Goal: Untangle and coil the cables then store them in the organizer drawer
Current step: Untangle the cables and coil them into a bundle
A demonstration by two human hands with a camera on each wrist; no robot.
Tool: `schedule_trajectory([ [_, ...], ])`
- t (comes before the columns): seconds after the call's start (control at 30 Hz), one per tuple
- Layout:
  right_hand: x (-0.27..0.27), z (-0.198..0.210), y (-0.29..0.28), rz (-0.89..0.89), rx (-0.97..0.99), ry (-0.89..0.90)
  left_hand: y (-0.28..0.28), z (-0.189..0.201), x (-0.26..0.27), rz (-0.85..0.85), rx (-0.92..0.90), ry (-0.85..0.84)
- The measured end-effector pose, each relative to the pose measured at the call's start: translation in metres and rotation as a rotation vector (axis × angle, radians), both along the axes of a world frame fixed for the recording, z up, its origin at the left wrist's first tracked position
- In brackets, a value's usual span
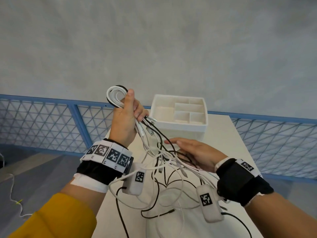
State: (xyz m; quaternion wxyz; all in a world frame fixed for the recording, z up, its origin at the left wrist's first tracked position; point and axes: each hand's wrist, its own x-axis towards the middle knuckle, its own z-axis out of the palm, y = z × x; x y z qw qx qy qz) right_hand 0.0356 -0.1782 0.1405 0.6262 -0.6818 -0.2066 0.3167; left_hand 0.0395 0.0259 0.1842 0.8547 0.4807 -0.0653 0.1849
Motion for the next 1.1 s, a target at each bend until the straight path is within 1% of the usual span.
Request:
schedule_trajectory([
  [0.03,-0.001,0.000,0.001,-0.039,-0.004,-0.020,0.000,0.000,0.000,0.000,0.005,0.001],
  [0.1,-0.001,0.003,0.003,-0.067,-0.080,-0.163,0.001,0.001,0.001,0.007,0.009,0.000],
  [0.2,-0.003,0.010,0.012,0.053,-0.242,-0.484,-0.003,0.000,0.002,0.012,0.021,-0.006],
  [0.23,-0.001,0.010,0.016,0.072,-0.291,-0.555,-0.005,0.000,0.001,0.007,0.030,-0.008],
  [0.3,0.000,0.007,0.022,0.049,-0.366,-0.651,-0.009,-0.001,0.000,-0.008,0.054,-0.014],
  [0.33,0.000,0.005,0.024,0.026,-0.382,-0.647,-0.009,-0.001,-0.002,-0.016,0.061,-0.015],
  [0.37,0.000,0.004,0.023,0.008,-0.360,-0.606,-0.008,-0.001,-0.003,-0.024,0.060,-0.014],
  [0.4,0.000,0.002,0.022,-0.005,-0.306,-0.518,-0.006,0.000,-0.003,-0.035,0.054,-0.015],
  [0.47,-0.002,0.000,0.020,-0.031,-0.171,-0.277,-0.002,0.001,-0.003,-0.050,0.040,-0.017],
  [0.5,-0.002,-0.001,0.018,-0.041,-0.143,-0.228,-0.001,0.002,-0.003,-0.049,0.037,-0.016],
  [0.53,-0.001,-0.002,0.018,-0.044,-0.158,-0.254,-0.001,0.002,-0.003,-0.043,0.034,-0.014],
  [0.57,0.000,-0.004,0.017,-0.048,-0.184,-0.348,0.000,0.003,-0.003,-0.036,0.031,-0.013],
  [0.6,-0.002,-0.004,0.018,-0.070,-0.226,-0.494,-0.001,0.004,-0.003,-0.028,0.029,-0.014],
  [0.63,-0.003,-0.003,0.019,-0.120,-0.258,-0.641,-0.001,0.005,-0.003,-0.018,0.028,-0.014],
  [0.67,-0.004,-0.003,0.021,-0.170,-0.251,-0.750,-0.001,0.006,-0.003,-0.008,0.026,-0.012],
  [0.7,-0.005,-0.004,0.023,-0.203,-0.236,-0.789,-0.002,0.007,-0.004,-0.003,0.021,-0.006],
  [0.73,-0.004,-0.006,0.023,-0.220,-0.214,-0.755,-0.002,0.007,-0.004,-0.002,0.016,0.000],
  [0.8,0.000,-0.010,0.022,-0.215,-0.213,-0.626,-0.004,0.007,-0.005,-0.005,0.008,0.003],
  [0.83,0.002,-0.012,0.020,-0.211,-0.235,-0.601,-0.004,0.007,-0.005,-0.004,0.005,0.001],
  [0.93,0.001,-0.012,0.016,-0.171,-0.261,-0.628,-0.002,0.010,-0.004,0.017,-0.021,-0.004],
  [1.0,-0.003,-0.011,0.018,-0.121,-0.267,-0.590,-0.001,0.012,-0.003,0.033,-0.042,-0.004],
  [1.1,-0.006,-0.013,0.025,-0.051,-0.383,-0.600,-0.003,0.011,-0.003,0.046,-0.052,0.010],
])
